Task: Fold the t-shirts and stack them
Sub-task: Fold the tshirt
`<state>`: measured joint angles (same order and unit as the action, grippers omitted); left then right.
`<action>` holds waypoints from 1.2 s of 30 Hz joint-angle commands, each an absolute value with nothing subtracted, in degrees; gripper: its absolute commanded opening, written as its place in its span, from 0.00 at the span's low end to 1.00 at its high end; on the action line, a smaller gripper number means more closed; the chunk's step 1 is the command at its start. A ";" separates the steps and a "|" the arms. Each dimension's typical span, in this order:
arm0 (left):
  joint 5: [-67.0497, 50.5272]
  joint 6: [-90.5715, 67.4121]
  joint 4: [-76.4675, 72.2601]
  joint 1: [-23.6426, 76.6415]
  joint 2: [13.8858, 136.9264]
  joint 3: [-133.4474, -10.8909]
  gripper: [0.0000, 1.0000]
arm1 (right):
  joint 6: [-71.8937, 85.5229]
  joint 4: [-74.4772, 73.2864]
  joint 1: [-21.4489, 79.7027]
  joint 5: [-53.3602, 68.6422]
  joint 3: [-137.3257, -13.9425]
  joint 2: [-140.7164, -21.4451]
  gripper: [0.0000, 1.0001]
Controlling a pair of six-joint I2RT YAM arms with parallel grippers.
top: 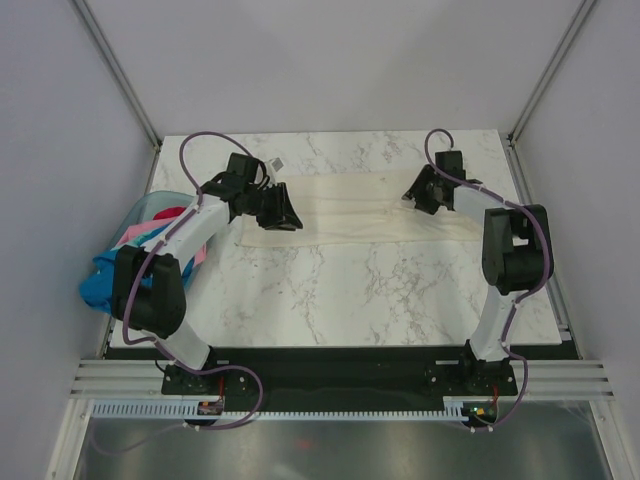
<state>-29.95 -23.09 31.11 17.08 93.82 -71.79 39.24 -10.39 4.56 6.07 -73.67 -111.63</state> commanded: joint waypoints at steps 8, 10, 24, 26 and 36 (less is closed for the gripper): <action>-30.24 -22.68 29.71 16.52 91.84 -71.98 0.36 | 39.65 -6.67 10.54 15.99 -89.81 -118.91 0.54; -30.41 -22.68 29.71 16.52 92.02 -71.98 0.36 | 36.49 -10.01 10.63 13.99 -89.65 -118.22 0.55; -33.84 -25.66 24.61 16.79 94.74 -71.54 0.40 | 24.26 -27.85 2.91 10.03 -88.60 -111.80 0.54; -33.84 -27.58 24.00 16.79 98.16 -73.29 0.39 | 23.73 -29.43 2.46 7.40 -87.54 -110.49 0.53; -23.74 -27.16 26.54 16.61 112.49 -79.37 0.38 | 22.15 -31.56 -3.87 1.14 -80.08 -109.07 0.37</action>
